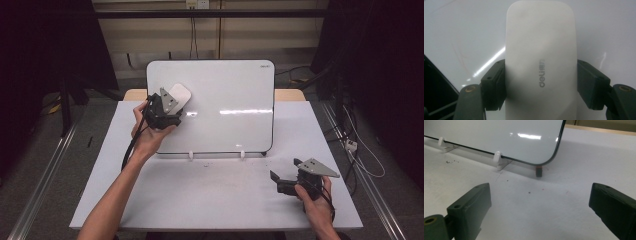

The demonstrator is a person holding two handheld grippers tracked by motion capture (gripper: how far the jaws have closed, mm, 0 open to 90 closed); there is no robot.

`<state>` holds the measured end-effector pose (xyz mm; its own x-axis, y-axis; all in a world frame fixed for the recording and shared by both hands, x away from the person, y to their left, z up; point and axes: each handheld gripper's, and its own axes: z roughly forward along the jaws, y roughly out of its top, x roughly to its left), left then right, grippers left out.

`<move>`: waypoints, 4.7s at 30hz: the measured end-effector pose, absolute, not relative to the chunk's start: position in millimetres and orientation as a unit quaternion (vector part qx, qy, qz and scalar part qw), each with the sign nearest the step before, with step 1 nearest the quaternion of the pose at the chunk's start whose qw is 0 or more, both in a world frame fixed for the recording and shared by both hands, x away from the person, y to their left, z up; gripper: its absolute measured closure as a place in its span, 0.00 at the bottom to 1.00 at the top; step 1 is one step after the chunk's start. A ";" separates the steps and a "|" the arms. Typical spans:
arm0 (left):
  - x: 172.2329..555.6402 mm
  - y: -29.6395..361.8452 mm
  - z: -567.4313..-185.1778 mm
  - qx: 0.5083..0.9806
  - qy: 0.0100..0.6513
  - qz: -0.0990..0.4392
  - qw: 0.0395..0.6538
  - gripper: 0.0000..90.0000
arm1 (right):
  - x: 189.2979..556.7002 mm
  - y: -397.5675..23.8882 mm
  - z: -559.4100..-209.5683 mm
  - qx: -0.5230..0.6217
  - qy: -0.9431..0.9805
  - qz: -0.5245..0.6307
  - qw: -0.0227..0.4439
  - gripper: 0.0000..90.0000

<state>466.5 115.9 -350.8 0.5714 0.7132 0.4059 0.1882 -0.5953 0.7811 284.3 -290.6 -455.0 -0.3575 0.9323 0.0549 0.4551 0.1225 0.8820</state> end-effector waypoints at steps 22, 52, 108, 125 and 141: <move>449.0 150.0 -335.5 0.774 0.302 0.342 0.439 0.35 | 287.5 -286.0 -453.6 0.493 0.700 0.440 0.272 0.05; 497.9 185.0 -309.1 0.716 0.406 0.427 0.373 0.35 | 287.6 -287.2 -455.1 0.494 0.701 0.438 0.270 0.05; 408.0 170.8 -369.7 0.789 0.306 0.370 0.384 0.35 | 286.7 -287.4 -454.9 0.494 0.700 0.437 0.274 0.05; 410.8 143.6 -410.5 0.825 0.272 0.360 0.341 0.35 | 285.3 -288.8 -455.2 0.491 0.701 0.441 0.271 0.05; 406.4 139.2 -415.9 0.819 0.269 0.382 0.333 0.32 | 285.5 -289.6 -455.4 0.491 0.700 0.442 0.270 0.05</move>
